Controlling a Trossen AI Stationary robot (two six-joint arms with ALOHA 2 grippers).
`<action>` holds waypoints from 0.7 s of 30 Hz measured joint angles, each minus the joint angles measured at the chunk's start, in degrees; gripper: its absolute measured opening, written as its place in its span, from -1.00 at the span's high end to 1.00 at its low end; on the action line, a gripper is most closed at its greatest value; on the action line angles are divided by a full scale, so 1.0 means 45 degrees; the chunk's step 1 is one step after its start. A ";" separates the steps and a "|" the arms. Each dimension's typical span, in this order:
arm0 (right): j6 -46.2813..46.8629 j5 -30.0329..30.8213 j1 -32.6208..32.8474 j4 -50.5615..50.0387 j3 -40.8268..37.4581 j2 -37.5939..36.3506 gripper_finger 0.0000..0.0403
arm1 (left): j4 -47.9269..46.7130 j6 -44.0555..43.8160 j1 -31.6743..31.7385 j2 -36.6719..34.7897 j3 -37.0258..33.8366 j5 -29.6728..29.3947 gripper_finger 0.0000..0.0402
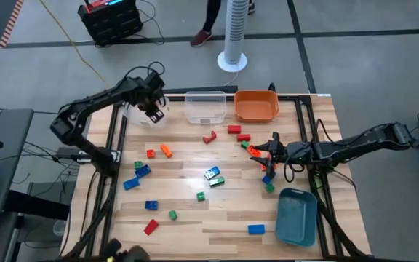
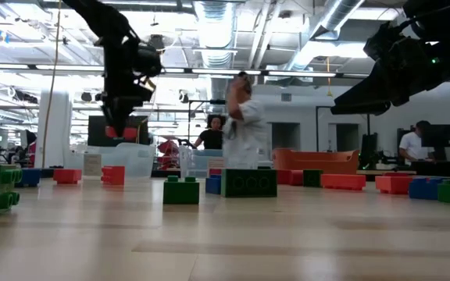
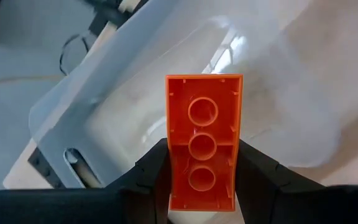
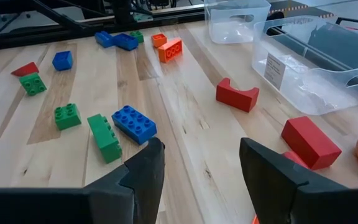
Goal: Sort blocks
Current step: Put the orange game piece into the left transparent bin
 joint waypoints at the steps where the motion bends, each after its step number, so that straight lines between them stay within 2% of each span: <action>1: -0.0004 0.0000 0.0000 0.0000 0.0000 0.0000 -0.08 | 0.0009 0.0070 0.0238 0.0175 0.0000 0.0003 0.38; 9: 0.0097 0.0000 0.0000 -0.0001 0.0000 0.0010 -0.08 | -0.0473 0.0258 0.1259 0.1535 -0.0019 0.0097 0.34; 16: 0.0097 -0.0005 0.0000 0.0000 0.0000 0.0010 -0.08 | -0.1001 0.0305 0.1309 0.1513 -0.0019 0.0016 -0.29; 18: 0.0097 -0.0005 0.0000 -0.0005 0.0000 0.0010 -0.08 | -0.1016 0.0432 0.1314 0.1498 -0.0019 -0.0350 -0.38; 21: 0.0097 -0.0005 0.0000 -0.0004 0.0000 0.0010 -0.08 | -0.0911 0.0769 0.1218 0.1076 -0.0019 -0.0490 -0.40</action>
